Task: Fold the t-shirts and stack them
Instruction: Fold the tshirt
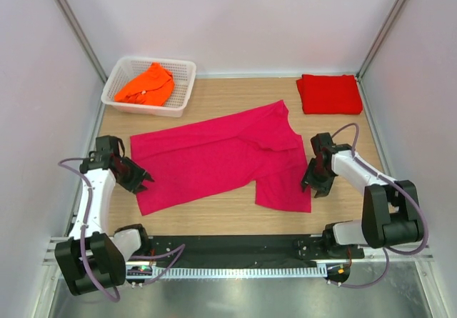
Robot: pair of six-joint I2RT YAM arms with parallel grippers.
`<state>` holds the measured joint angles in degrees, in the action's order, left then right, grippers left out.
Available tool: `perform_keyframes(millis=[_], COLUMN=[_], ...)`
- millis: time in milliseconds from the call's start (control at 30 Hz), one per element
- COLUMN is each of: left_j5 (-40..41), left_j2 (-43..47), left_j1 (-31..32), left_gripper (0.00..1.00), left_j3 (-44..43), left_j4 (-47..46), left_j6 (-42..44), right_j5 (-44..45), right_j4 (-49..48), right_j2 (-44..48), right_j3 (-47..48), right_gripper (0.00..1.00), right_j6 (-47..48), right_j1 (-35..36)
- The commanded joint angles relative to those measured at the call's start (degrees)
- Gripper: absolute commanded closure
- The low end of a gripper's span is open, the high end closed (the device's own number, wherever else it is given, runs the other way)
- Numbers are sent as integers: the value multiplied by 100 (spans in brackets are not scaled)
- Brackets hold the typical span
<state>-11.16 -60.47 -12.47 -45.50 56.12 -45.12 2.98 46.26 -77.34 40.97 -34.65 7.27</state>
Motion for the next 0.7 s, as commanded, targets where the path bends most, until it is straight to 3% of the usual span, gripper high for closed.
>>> perform_keyframes(millis=[0, 67, 233, 367, 567, 667], left_j5=[123, 123, 166, 658, 1528, 1871], left_j2=[175, 272, 483, 676, 984, 1107], left_j1=[-124, -203, -335, -379, -388, -388], left_gripper=[63, 63, 63, 57, 54, 58], left_j3=[181, 365, 752, 937, 1034, 1148], left_j4=[136, 119, -30, 118, 505, 505], left_j6=[-391, -584, -893, -1025, -1569, -1894], right_j5=[167, 211, 255, 308, 159, 176], right_j4=[-240, -310, -565, -618, -662, -653], right_j2=[-228, -325, -308, -124, -9, -26], right_j3=[-133, -212, -432, -450, -529, -485], right_gripper=[50, 58, 68, 87, 99, 99], right_j6=[-181, -252, -411, -402, -367, -349], right_j1=[-15, -24, -24, -15, -15, -6])
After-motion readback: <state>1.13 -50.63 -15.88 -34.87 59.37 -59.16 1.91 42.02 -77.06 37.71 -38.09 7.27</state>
